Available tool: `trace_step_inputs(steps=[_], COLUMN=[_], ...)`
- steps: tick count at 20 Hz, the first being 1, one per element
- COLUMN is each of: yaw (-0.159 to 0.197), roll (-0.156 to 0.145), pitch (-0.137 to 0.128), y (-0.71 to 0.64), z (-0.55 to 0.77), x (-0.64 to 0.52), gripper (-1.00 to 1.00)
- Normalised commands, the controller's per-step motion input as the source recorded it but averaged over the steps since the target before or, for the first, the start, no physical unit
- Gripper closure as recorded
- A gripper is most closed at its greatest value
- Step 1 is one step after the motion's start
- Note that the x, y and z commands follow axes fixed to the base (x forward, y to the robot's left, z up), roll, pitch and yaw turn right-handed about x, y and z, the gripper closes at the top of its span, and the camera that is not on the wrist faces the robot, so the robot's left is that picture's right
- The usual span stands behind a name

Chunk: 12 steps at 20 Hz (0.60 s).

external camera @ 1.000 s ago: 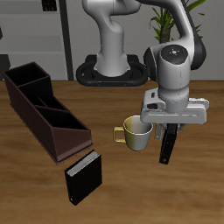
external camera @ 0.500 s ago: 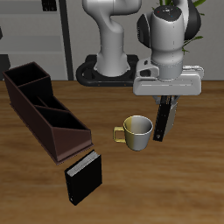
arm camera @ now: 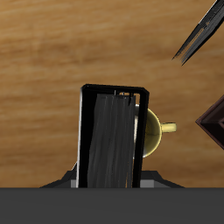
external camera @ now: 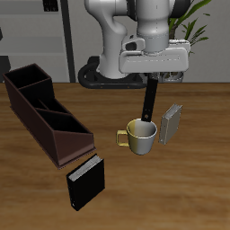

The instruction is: Place the left black book into the right desk caddy's right compartment

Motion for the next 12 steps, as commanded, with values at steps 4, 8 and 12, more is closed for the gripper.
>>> trace_step_inputs(steps=[4,8,12], yaw=[0.010,0.044,-0.012], roll=[-0.033,-0.035,-0.037], pitch=[-0.032,-0.010,-0.046], y=[-0.53,-0.52,-0.71], z=[0.29,0.14,0.16], x=[-0.34,-0.29,-0.43], gripper=[1.00,1.00,1.00])
